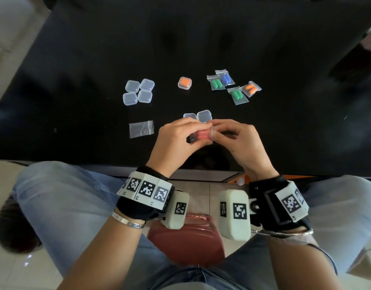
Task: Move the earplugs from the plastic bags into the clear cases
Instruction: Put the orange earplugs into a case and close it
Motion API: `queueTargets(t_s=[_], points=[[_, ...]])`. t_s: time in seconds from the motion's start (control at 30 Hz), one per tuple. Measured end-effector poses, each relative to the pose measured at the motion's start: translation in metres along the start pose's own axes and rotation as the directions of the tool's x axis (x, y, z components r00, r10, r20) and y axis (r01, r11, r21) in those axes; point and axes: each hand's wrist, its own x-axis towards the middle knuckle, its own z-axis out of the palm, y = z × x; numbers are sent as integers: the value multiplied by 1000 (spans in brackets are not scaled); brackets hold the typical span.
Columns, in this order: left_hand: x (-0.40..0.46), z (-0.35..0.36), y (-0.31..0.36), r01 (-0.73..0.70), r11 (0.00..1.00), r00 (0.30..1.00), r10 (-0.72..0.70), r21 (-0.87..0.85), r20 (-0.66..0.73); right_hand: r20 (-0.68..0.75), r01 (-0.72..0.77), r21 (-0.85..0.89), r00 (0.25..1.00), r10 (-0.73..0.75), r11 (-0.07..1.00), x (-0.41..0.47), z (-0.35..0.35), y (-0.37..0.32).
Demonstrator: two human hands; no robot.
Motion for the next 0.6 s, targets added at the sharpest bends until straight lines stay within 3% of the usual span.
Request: queueTargets(t_s=[0.2,0.3,0.37,0.6], points=[[-5,-5,2,94,990,995,-95,-108,-5,-46,73,-91,996,-77,993,1,7,11],[-7,-13,5,335,879,939,-342,-340,40,-84,44,-22,995,-45,999,0,7,13],[-6,-14,3,429,814,898,-431,-392,89,-80,51,-30,995,-54,998,-1,7,12],[-5,-10,4,435,787,884,-465,-437,42,15,-36,73,999,35,997,-5,3,4]])
